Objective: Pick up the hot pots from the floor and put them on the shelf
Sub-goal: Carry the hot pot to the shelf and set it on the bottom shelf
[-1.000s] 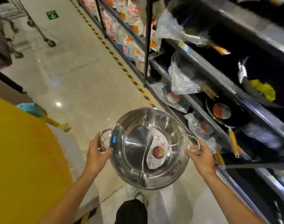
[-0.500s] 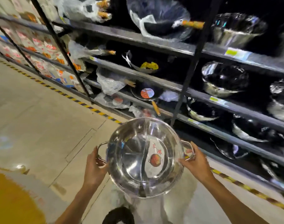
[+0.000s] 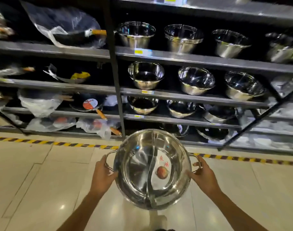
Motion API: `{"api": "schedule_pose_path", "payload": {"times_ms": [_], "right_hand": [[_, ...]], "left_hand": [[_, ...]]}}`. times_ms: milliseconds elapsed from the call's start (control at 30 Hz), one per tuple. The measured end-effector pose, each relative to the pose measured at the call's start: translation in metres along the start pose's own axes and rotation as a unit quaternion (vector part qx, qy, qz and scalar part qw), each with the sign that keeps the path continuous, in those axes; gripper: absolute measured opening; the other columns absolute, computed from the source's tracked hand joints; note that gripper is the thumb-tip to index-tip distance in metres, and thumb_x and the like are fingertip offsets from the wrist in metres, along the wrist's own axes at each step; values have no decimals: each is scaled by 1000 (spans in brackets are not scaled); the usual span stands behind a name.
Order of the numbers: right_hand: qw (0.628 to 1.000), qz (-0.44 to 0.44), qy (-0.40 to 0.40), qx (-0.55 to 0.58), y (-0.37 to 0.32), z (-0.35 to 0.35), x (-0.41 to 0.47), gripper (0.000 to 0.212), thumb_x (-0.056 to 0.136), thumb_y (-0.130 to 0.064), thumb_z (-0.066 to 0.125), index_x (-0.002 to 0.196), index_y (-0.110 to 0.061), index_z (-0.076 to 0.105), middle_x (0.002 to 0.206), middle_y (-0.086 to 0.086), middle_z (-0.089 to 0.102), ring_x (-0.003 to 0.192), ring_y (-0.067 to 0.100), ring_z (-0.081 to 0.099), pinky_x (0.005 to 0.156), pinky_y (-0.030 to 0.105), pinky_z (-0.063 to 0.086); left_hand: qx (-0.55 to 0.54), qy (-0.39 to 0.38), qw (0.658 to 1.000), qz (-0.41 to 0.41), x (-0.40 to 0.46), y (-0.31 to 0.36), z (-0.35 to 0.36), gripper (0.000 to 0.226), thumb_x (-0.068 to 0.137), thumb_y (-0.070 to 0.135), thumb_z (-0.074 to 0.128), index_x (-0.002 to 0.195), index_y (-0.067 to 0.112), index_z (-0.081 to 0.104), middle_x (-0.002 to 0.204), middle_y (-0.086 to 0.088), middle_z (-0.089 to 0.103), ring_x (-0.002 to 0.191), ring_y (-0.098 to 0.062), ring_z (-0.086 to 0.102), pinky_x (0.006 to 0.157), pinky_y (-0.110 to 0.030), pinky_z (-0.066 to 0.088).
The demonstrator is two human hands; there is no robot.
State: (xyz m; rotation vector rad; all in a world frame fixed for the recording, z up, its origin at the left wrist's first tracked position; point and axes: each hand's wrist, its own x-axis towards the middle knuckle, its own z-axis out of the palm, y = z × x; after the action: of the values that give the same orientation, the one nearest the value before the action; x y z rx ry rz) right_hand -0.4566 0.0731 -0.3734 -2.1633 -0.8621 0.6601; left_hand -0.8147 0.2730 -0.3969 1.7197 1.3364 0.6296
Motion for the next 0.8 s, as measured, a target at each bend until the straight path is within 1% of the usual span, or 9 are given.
{"api": "schedule_pose_path", "payload": {"times_ms": [100,200,267,333,433,567,667,733,800], "right_hand": [[1000,12,13,4,24,-19,-6,79,73,-29,86,141,-29,46,98,-3,66,67,18,66,59,15,48],[999,21,16,23,42,-33,7,76,73,-21,87,139,-26,49,97,-1,66,58,11,59,56,12,47],[999,21,9,38,49,-40,24,74,73,-21,86,137,-28,49,97,0,65,54,6,56,55,12,47],[999,11,-4,39,54,-45,44,73,74,-22,86,137,-24,49,97,-1,64,56,5,57,56,12,47],[998,-11,-35,44,60,-51,77,80,75,-24,85,144,-18,44,99,-3,64,60,8,60,57,13,48],[995,-20,-82,48,67,-55,131,79,76,-28,84,144,-20,43,98,-8,62,58,7,59,55,12,46],[991,-21,-122,54,68,-46,172,76,76,-25,85,141,-18,47,98,-6,62,61,5,62,56,13,48],[989,-18,-137,52,69,-34,201,74,74,-26,86,137,-18,48,101,-12,62,70,3,63,62,10,47],[987,-3,-153,53,70,-15,231,73,74,-21,86,136,-17,47,104,-9,63,77,0,65,65,9,47]], "left_hand": [[-5,-2,1000,-19,-10,13,24,86,54,62,75,129,31,48,93,-2,54,78,-23,60,68,-39,54],[6,-7,1000,-30,-11,21,47,80,65,37,86,135,24,48,98,-2,54,80,-23,62,71,-40,57],[9,2,999,-40,-6,24,59,79,68,33,86,137,25,47,99,-4,55,81,-23,62,73,-42,58],[12,16,998,-57,-2,31,72,79,71,33,85,139,25,46,99,-5,56,81,-24,62,74,-44,59],[20,58,995,-82,0,45,90,79,71,43,84,138,25,47,99,-3,57,84,-22,60,73,-40,57],[35,95,988,-115,3,59,115,64,72,48,81,128,30,53,91,-4,59,79,-21,57,61,-33,48],[27,133,982,-132,12,57,128,59,75,29,83,127,30,55,88,-3,58,76,-23,56,61,-35,47],[1,168,973,-156,22,46,140,69,73,14,85,134,22,53,93,-4,56,79,-27,57,69,-43,52],[-22,188,964,-189,42,29,151,77,71,11,86,139,16,50,98,-6,56,81,-30,60,77,-47,54]]}}
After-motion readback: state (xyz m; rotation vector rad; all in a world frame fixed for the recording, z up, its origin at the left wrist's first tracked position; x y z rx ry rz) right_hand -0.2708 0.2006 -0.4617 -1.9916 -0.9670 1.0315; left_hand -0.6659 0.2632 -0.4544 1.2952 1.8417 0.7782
